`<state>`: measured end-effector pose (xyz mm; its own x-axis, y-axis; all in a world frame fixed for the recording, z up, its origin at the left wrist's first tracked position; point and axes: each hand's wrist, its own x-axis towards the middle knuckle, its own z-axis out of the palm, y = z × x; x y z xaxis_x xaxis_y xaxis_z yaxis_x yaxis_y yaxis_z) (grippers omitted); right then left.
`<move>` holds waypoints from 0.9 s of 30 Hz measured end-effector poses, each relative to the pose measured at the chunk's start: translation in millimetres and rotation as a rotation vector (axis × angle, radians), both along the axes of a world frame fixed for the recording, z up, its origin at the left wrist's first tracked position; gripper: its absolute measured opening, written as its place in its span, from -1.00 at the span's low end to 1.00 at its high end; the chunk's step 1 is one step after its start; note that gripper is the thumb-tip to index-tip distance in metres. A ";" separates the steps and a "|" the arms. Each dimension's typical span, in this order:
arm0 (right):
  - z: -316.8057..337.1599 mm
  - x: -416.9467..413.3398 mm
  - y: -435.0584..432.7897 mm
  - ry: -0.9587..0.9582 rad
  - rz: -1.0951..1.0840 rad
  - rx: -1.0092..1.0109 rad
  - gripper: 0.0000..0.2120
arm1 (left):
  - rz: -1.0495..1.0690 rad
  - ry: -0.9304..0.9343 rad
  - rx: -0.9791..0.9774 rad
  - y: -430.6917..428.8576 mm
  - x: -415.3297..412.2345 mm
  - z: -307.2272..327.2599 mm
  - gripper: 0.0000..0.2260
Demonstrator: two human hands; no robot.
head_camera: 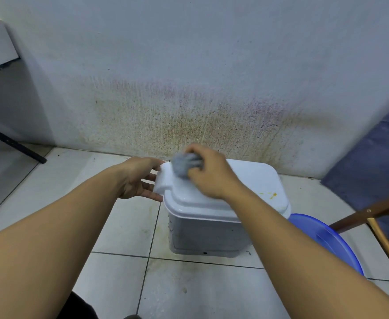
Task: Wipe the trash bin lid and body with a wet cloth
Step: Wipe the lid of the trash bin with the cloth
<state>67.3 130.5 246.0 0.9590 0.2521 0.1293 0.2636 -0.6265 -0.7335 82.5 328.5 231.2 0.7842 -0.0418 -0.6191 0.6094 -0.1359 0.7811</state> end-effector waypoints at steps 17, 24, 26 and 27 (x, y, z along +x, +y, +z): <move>-9.4 0.1 41.7 -0.027 0.128 -0.490 -0.54 | -0.081 -0.050 0.010 1.1 2.7 -7.6 -0.69; -20.4 -36.1 37.3 -0.150 0.134 -0.522 -0.58 | -0.157 -0.126 0.160 -8.6 -1.5 -6.0 -0.78; -18.9 -41.6 35.3 -0.153 0.137 -0.530 -0.57 | -0.172 -0.150 0.204 -10.4 -2.0 -6.9 -0.76; -17.9 -44.4 34.4 -0.157 0.143 -0.537 -0.56 | -0.191 -0.150 0.217 -10.7 -1.8 -7.0 -0.73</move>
<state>22.9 164.9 228.1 0.8905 0.4470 0.0853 0.4526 -0.8504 -0.2682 80.7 317.8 224.2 0.8583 -0.0764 -0.5075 0.4369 -0.4098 0.8007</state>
